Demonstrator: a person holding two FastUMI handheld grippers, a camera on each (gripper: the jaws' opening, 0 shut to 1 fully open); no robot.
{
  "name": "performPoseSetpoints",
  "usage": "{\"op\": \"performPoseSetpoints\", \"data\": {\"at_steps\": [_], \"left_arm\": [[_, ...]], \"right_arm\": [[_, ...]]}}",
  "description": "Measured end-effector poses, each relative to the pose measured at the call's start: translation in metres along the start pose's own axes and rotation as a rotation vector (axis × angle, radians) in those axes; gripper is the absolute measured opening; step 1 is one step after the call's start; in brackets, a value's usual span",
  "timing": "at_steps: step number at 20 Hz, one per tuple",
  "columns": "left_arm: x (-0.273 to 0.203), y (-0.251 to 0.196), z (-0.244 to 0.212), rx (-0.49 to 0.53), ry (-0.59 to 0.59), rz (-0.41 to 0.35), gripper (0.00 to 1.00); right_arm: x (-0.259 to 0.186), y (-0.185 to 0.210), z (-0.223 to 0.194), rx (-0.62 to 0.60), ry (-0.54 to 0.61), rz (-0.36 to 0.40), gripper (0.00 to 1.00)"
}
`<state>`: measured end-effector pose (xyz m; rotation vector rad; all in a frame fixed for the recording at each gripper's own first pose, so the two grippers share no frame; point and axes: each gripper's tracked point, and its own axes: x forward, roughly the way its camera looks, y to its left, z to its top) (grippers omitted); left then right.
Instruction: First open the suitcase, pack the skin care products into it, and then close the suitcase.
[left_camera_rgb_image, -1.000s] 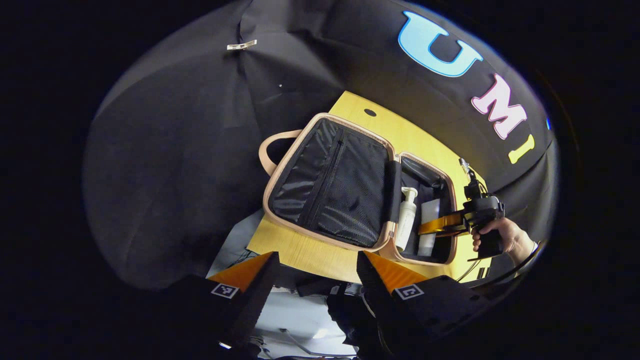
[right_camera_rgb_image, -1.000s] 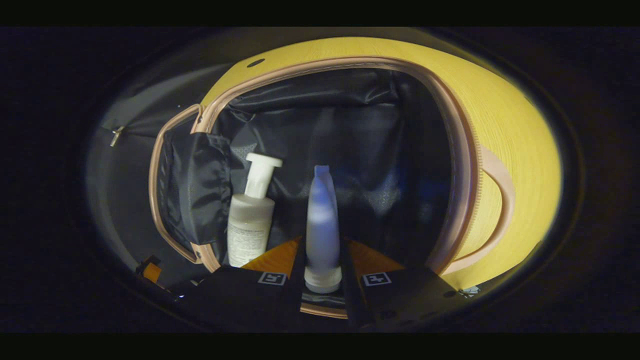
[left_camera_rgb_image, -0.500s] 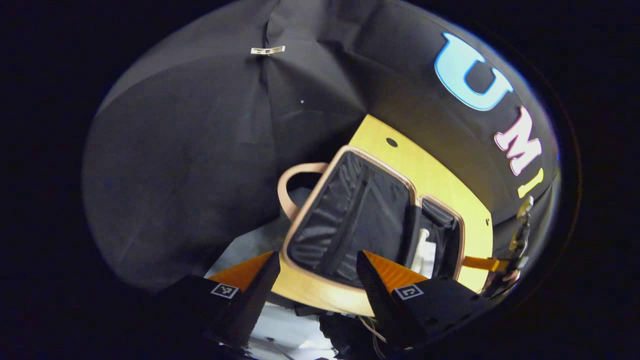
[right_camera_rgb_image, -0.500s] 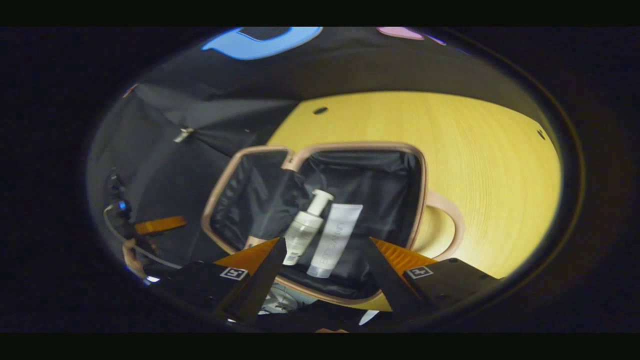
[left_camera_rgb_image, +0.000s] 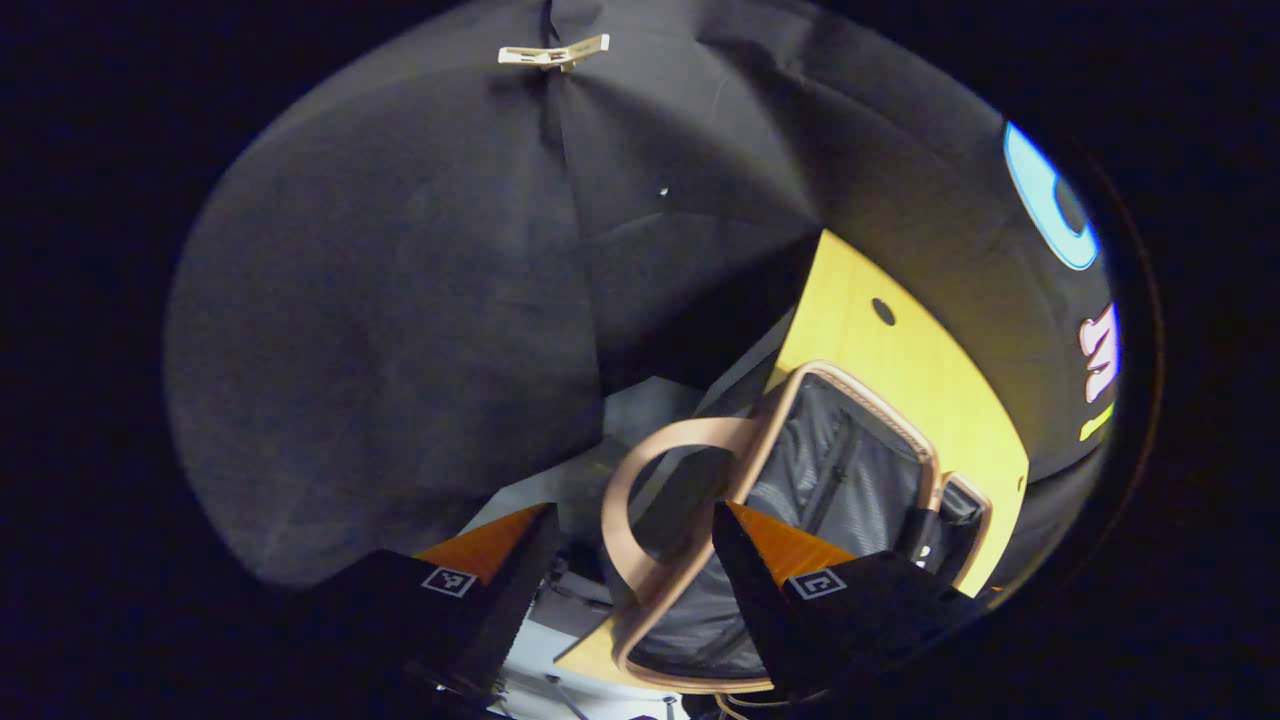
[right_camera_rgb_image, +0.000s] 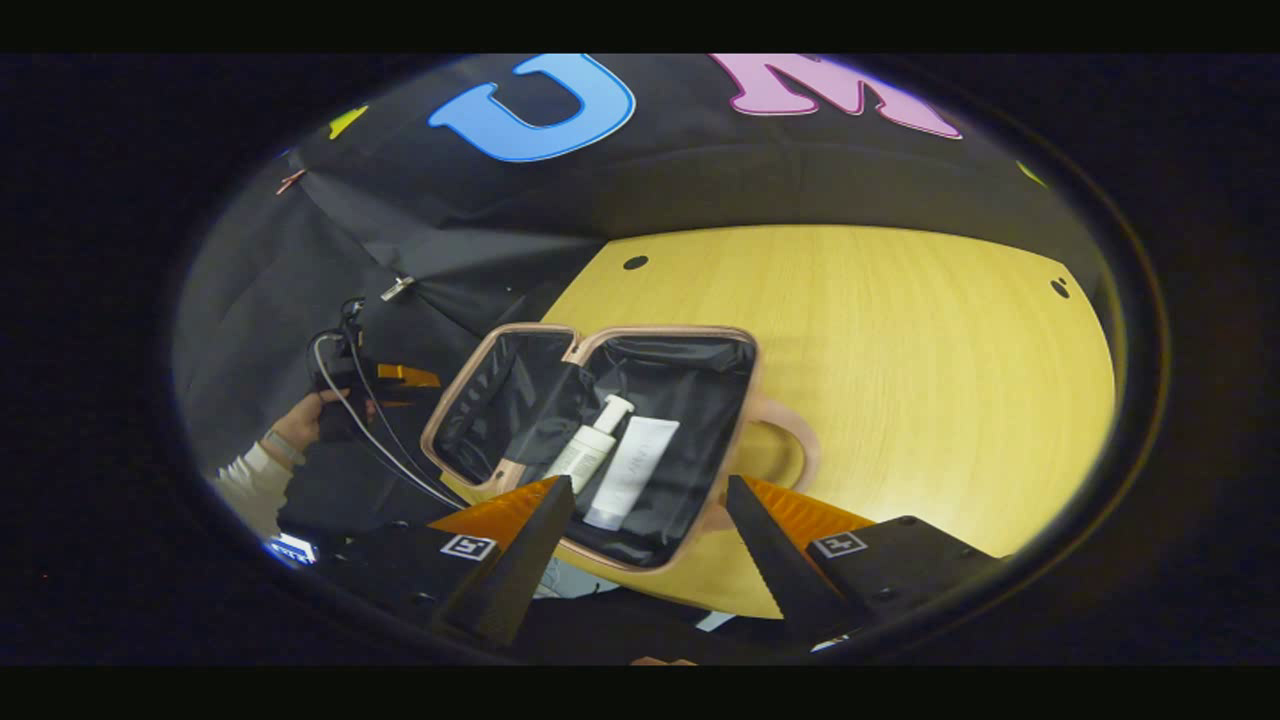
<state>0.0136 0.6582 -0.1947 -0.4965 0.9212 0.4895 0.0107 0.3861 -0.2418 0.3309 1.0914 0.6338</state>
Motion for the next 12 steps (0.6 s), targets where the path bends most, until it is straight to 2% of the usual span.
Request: {"op": "performPoseSetpoints", "data": {"at_steps": [2,4,6,8,10,11,12], "left_arm": [[0.018,0.002,-0.003,-0.005,0.048,0.041,0.97],[0.033,0.011,0.002,0.045,0.049,0.098,0.97],[0.046,0.018,-0.002,0.078,0.085,0.144,0.96],[0.058,0.023,-0.002,0.081,0.099,0.152,0.98],[0.068,0.023,-0.009,0.051,0.131,0.137,0.95],[0.070,0.016,-0.015,-0.001,0.155,0.112,0.88],[0.066,0.014,-0.018,-0.002,0.174,0.145,0.55]], "right_arm": [[-0.003,-0.009,-0.007,0.018,0.022,-0.002,0.98],[-0.001,-0.025,-0.010,0.057,0.035,-0.040,0.98],[-0.003,-0.028,-0.005,0.089,0.025,-0.043,0.98],[-0.003,-0.031,-0.006,0.094,0.020,-0.051,0.98],[-0.003,-0.030,-0.007,0.099,0.022,-0.053,0.98],[-0.004,-0.029,-0.006,0.097,0.021,-0.047,0.98],[-0.006,-0.030,-0.007,0.091,0.024,-0.040,0.98]]}}
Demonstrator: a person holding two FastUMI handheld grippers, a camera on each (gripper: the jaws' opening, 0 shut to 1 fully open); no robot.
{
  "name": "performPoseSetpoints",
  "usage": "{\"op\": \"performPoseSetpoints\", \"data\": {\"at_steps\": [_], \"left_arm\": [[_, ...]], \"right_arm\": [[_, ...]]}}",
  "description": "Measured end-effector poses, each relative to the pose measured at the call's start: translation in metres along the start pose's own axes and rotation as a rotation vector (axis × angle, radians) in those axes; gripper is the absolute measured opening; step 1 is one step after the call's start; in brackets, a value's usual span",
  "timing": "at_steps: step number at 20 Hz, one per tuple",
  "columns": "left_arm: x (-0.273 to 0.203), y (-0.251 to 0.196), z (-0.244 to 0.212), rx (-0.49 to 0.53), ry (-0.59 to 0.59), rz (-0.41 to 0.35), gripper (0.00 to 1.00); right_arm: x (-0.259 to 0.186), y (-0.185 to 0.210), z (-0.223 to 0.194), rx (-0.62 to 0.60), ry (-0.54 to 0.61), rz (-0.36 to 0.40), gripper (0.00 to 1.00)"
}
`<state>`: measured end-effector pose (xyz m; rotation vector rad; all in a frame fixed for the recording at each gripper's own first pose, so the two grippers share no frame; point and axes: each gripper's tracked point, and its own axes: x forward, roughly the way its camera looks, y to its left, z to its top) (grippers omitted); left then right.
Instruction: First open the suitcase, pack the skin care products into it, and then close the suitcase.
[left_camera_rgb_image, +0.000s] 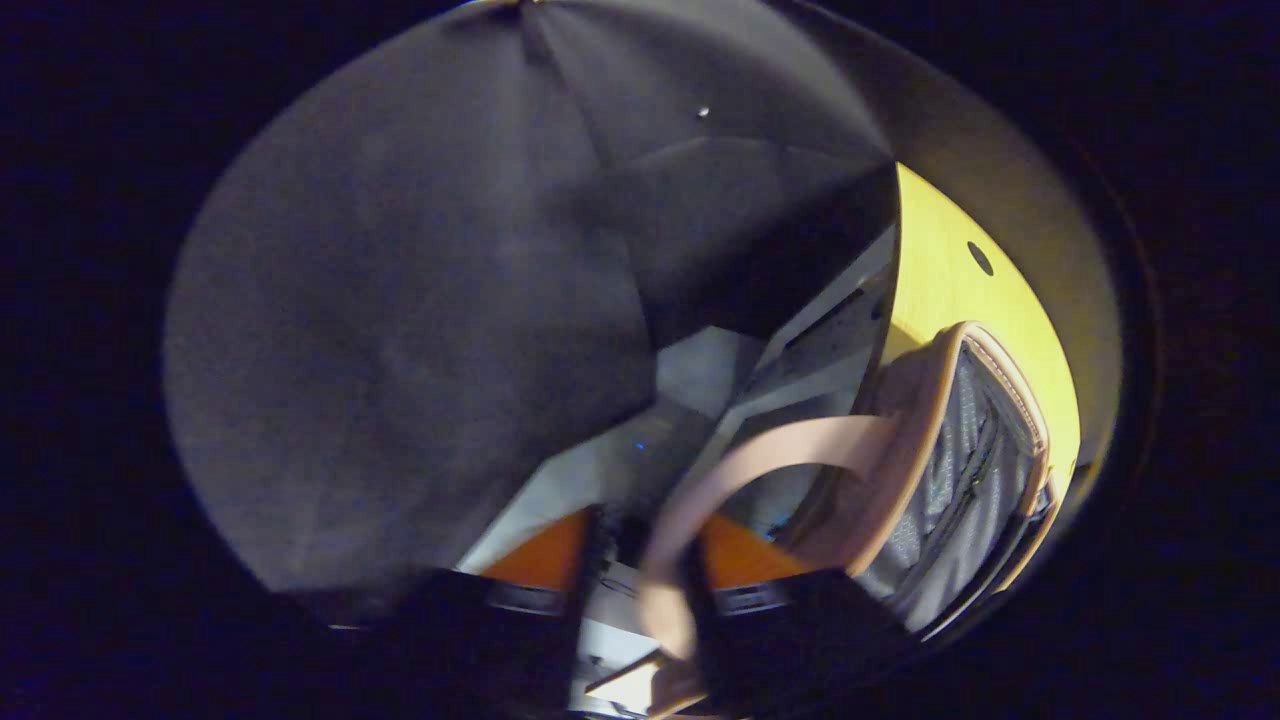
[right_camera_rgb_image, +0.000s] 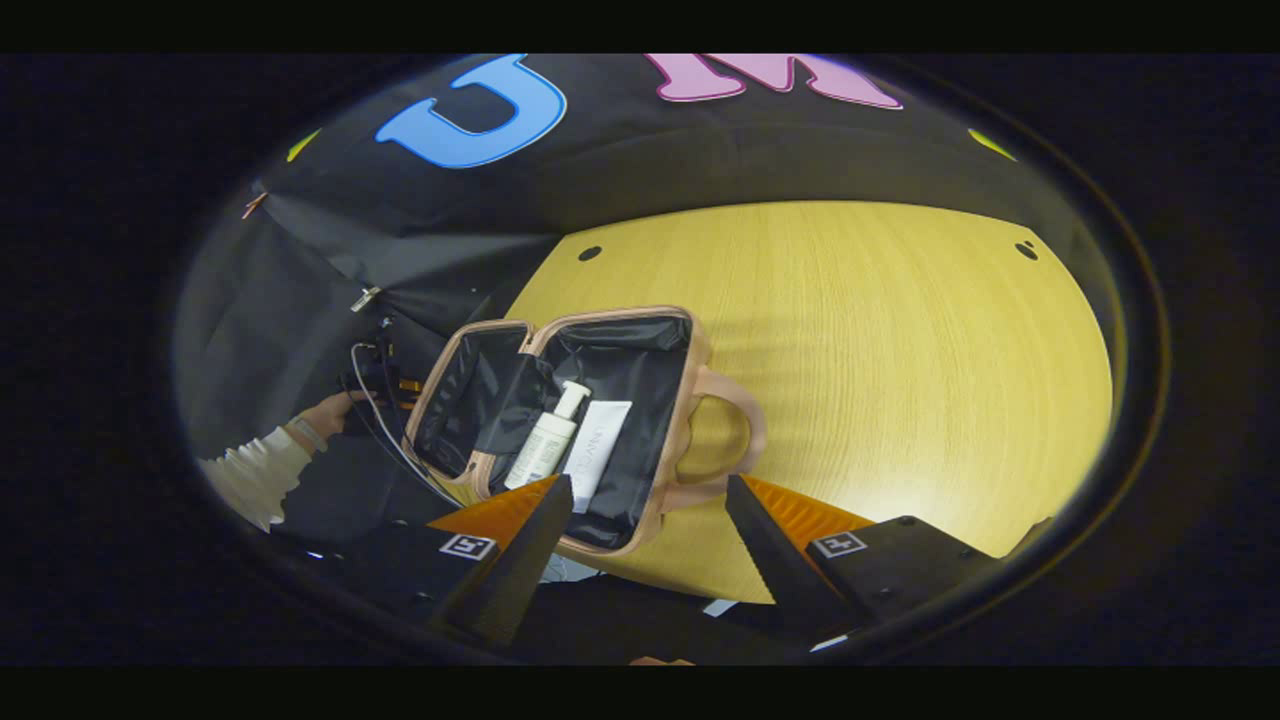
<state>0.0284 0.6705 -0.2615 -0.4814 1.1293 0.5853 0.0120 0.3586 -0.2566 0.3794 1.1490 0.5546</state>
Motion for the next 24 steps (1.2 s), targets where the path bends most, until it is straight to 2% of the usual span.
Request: {"op": "performPoseSetpoints", "data": {"at_steps": [1,3,5,10,14,19,21,22,24], "left_arm": [[0.002,0.000,0.003,0.056,-0.026,0.034,0.22],[-0.006,-0.001,0.013,0.152,-0.099,0.068,0.13],[-0.025,-0.007,0.013,0.199,-0.134,0.049,0.12],[-0.058,-0.012,0.025,0.196,-0.241,0.009,0.07],[-0.091,-0.030,0.022,0.257,-0.342,-0.044,0.06],[-0.149,-0.060,0.021,0.369,-0.481,-0.165,0.06],[-0.167,-0.088,0.014,0.405,-0.523,-0.256,0.06],[-0.177,-0.102,0.011,0.423,-0.540,-0.302,0.06],[-0.197,-0.123,-0.001,0.454,-0.551,-0.388,0.06]], "right_arm": [[0.000,-0.002,-0.001,-0.006,0.001,-0.001,0.98],[0.000,-0.001,-0.001,-0.009,-0.010,0.000,0.98],[-0.005,0.000,-0.002,-0.002,-0.024,0.006,0.98],[-0.022,0.002,-0.004,-0.028,-0.067,0.035,0.98],[-0.032,-0.003,-0.012,-0.032,-0.088,0.037,0.98],[-0.052,-0.010,-0.001,-0.033,-0.161,0.047,0.98],[-0.058,-0.014,-0.001,-0.028,-0.189,0.042,0.98],[-0.068,-0.019,0.000,-0.025,-0.201,0.039,0.89],[-0.081,-0.028,0.004,-0.013,-0.223,0.033,0.88]]}}
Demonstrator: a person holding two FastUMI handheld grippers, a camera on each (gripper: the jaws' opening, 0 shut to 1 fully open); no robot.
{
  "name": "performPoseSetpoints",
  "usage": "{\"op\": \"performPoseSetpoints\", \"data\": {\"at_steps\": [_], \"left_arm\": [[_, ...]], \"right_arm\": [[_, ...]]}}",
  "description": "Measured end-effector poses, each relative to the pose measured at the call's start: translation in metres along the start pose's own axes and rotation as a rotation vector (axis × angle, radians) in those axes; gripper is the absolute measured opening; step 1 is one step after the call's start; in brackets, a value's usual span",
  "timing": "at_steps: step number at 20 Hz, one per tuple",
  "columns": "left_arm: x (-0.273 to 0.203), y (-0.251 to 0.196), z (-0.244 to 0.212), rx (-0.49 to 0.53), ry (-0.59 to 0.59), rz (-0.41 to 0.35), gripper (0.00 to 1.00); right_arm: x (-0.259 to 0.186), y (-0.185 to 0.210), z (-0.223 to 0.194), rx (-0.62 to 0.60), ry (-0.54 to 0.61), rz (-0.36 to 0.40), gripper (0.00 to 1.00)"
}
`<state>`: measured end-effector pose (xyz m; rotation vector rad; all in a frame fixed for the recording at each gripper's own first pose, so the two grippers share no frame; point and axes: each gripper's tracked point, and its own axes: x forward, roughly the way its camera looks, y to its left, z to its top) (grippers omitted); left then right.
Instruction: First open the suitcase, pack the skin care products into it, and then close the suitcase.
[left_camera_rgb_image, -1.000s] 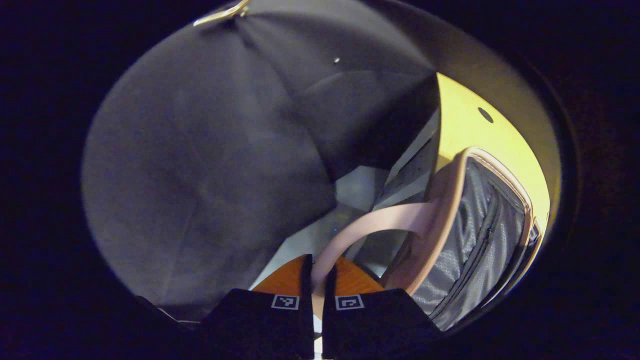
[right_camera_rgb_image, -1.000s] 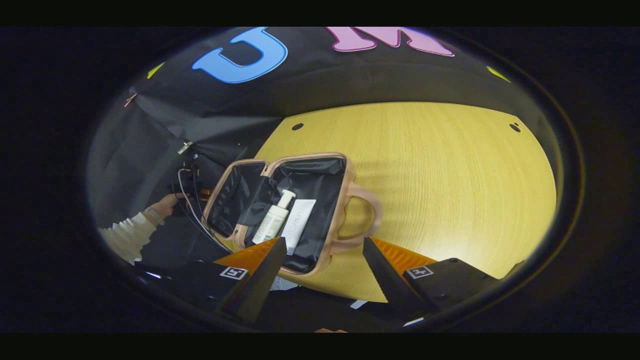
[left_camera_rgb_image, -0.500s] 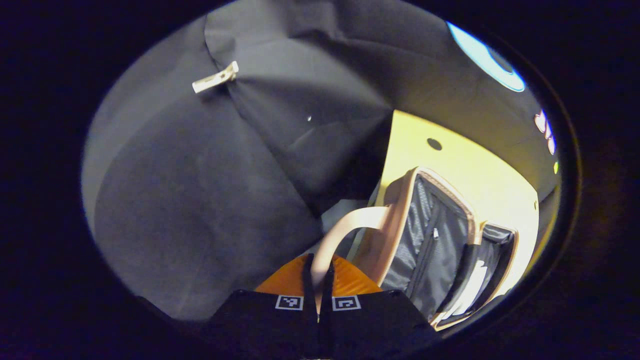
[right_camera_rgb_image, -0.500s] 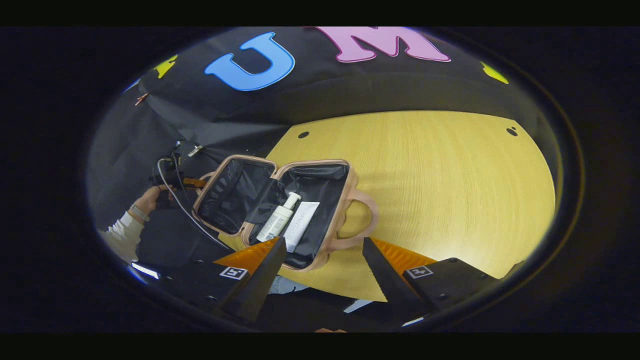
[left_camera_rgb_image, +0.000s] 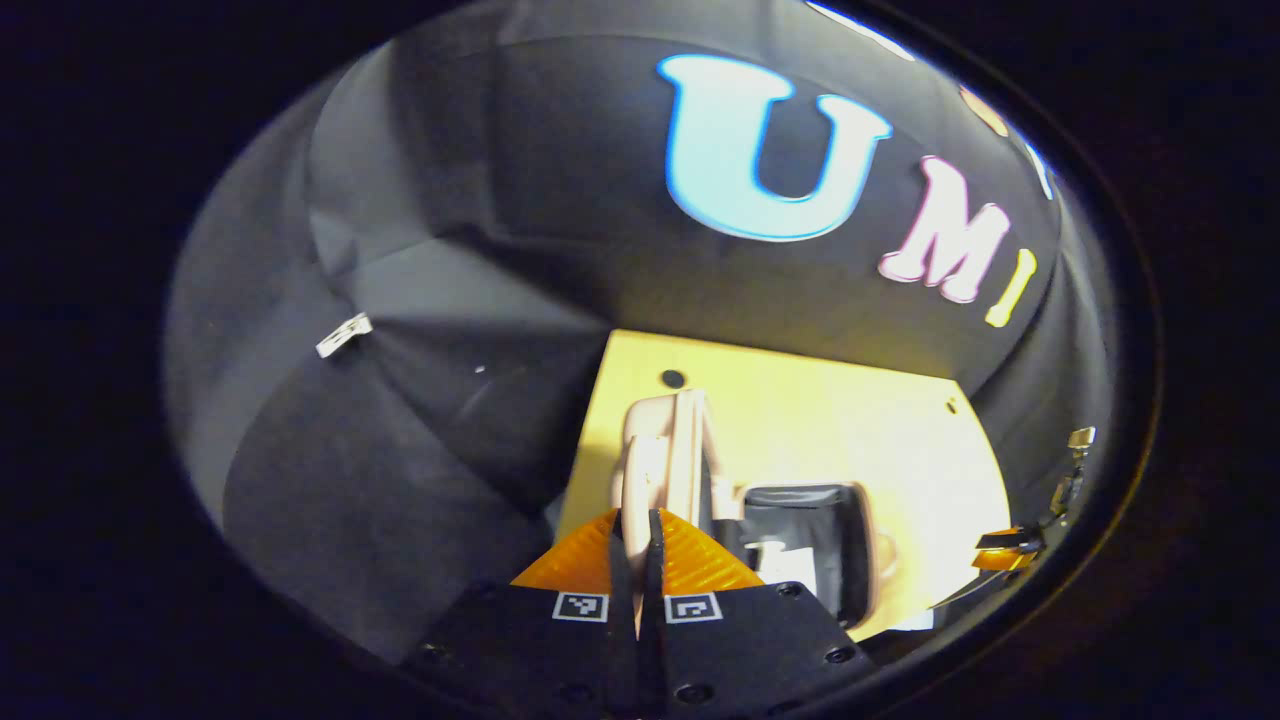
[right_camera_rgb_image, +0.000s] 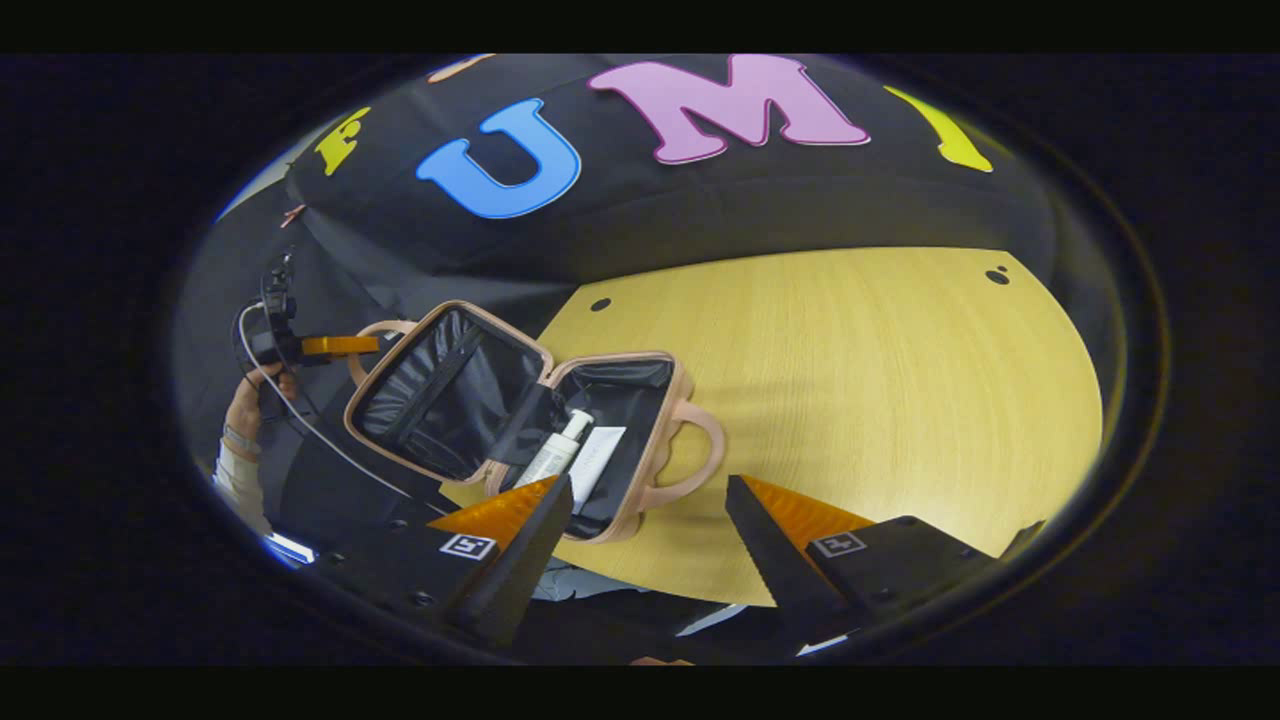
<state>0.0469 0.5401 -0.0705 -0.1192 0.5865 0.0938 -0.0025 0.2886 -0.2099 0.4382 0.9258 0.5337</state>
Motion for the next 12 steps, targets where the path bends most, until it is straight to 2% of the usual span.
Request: {"op": "performPoseSetpoints", "data": {"at_steps": [5,9,10,12], "left_arm": [[-0.005,-0.080,0.002,0.097,-0.024,-0.185,0.06],[0.011,-0.170,-0.022,0.117,0.027,-0.406,0.06],[0.018,-0.191,-0.035,0.108,0.054,-0.456,0.06],[0.038,-0.223,-0.061,0.126,0.107,-0.511,0.06]], "right_arm": [[-0.019,-0.021,0.006,0.034,-0.044,-0.029,0.88],[-0.032,-0.034,0.014,0.080,-0.084,-0.044,0.88],[-0.035,-0.037,0.017,0.088,-0.094,-0.050,0.98],[-0.043,-0.044,0.017,0.095,-0.115,-0.070,0.98]]}}
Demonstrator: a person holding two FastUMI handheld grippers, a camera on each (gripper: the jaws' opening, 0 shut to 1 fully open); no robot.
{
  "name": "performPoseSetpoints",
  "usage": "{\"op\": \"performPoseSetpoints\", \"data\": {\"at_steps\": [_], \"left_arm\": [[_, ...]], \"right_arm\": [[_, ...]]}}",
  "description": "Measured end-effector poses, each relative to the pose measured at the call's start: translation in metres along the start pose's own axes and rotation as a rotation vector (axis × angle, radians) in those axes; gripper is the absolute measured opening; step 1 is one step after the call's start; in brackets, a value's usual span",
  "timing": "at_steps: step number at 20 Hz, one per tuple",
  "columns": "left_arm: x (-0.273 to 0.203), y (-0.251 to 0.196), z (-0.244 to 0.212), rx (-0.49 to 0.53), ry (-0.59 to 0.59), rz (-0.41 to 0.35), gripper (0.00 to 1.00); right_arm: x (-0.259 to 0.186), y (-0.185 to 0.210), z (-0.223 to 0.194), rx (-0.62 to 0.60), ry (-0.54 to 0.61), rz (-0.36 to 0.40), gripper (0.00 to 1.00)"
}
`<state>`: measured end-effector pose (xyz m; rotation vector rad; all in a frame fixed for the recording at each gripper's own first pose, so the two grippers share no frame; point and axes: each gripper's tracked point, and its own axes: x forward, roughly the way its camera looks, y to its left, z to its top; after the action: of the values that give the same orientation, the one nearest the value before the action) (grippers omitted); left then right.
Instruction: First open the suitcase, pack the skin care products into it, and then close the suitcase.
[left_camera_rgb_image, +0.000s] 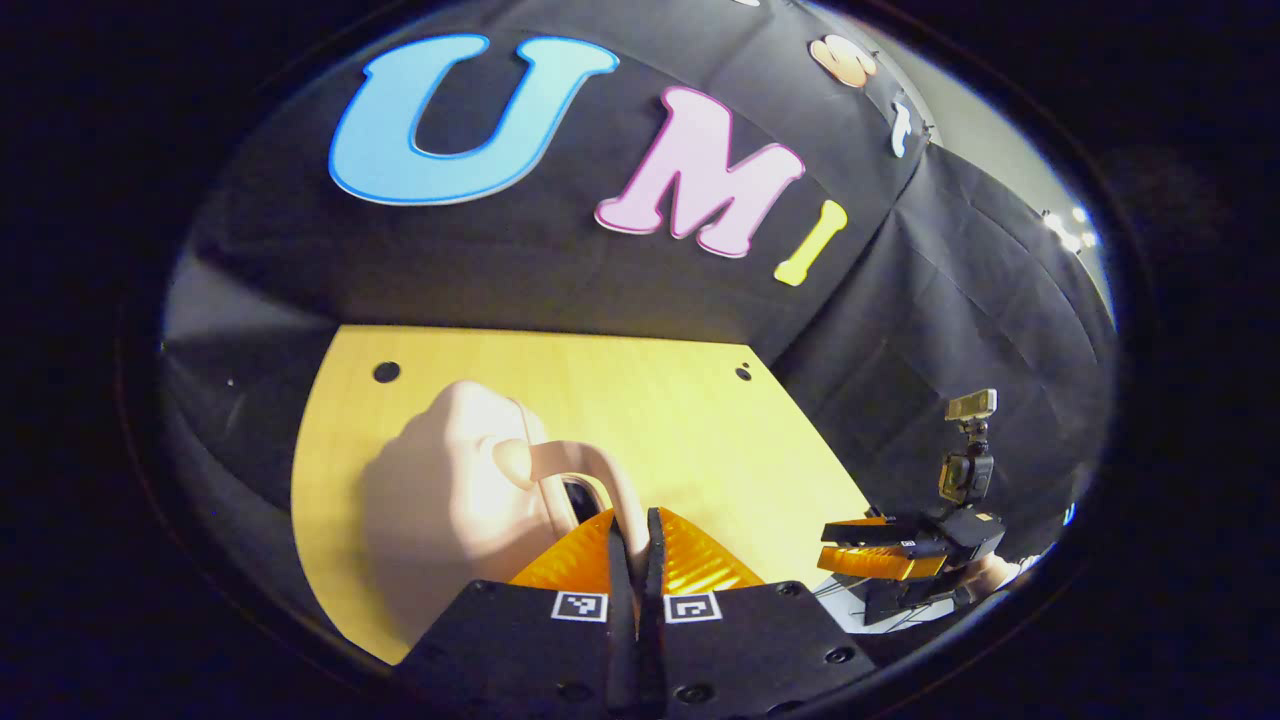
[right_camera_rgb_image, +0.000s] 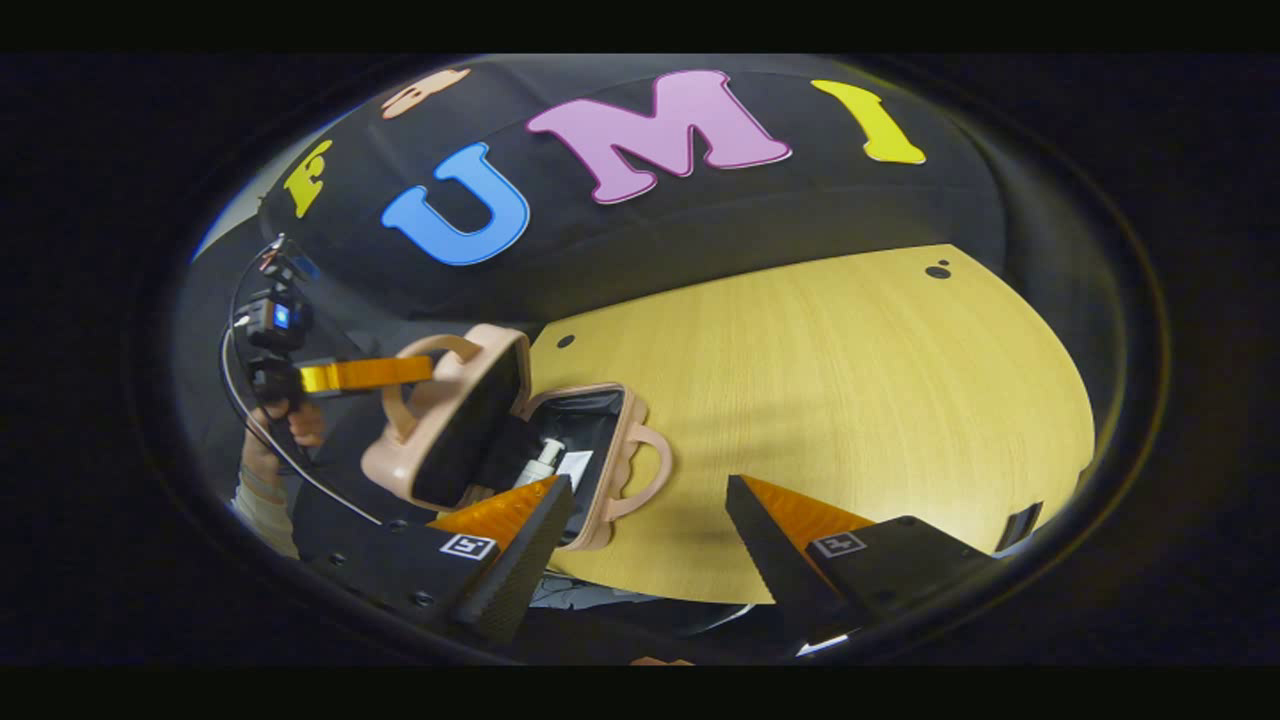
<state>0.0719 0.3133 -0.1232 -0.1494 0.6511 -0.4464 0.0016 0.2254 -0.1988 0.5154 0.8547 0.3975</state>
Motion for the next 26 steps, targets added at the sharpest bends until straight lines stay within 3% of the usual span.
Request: {"op": "performPoseSetpoints", "data": {"at_steps": [3,4,5,7,8,9,10,15,17,20,21,26], "left_arm": [[0.063,-0.018,-0.044,0.051,0.128,-0.027,0.06],[0.081,-0.021,-0.057,0.079,0.167,-0.017,0.06],[0.095,-0.023,-0.070,0.113,0.202,-0.001,0.06],[0.116,-0.028,-0.095,0.136,0.266,0.029,0.06],[0.120,-0.030,-0.107,0.123,0.301,0.028,0.06],[0.123,-0.031,-0.116,0.100,0.313,0.022,0.07],[0.132,-0.030,-0.126,0.088,0.324,0.023,0.08],[0.144,-0.029,-0.142,0.153,0.349,0.068,0.19],[0.144,-0.032,-0.139,0.197,0.325,0.098,0.34],[0.136,-0.041,-0.117,0.261,0.208,0.205,0.94],[0.129,-0.049,-0.107,0.267,0.159,0.226,0.99],[0.077,-0.112,-0.034,0.258,-0.193,0.309,0.97]], "right_arm": [[-0.021,-0.024,0.003,0.015,-0.015,-0.067,0.98],[-0.027,-0.030,0.002,0.029,-0.026,-0.082,0.88],[-0.036,-0.036,0.002,0.045,-0.040,-0.094,0.98],[-0.053,-0.052,-0.002,0.072,-0.065,-0.135,0.98],[-0.062,-0.060,-0.004,0.085,-0.077,-0.161,0.98],[-0.068,-0.071,-0.008,0.101,-0.079,-0.189,0.88],[-0.075,-0.081,-0.015,0.123,-0.072,-0.217,0.98],[-0.096,-0.110,-0.028,0.149,-0.076,-0.263,0.98],[-0.096,-0.112,-0.025,0.133,-0.084,-0.229,0.98],[-0.103,-0.119,-0.015,0.064,-0.100,-0.184,0.98],[-0.109,-0.117,-0.005,0.039,-0.124,-0.158,0.98],[-0.148,-0.119,0.056,-0.182,-0.296,-0.122,0.98]]}}
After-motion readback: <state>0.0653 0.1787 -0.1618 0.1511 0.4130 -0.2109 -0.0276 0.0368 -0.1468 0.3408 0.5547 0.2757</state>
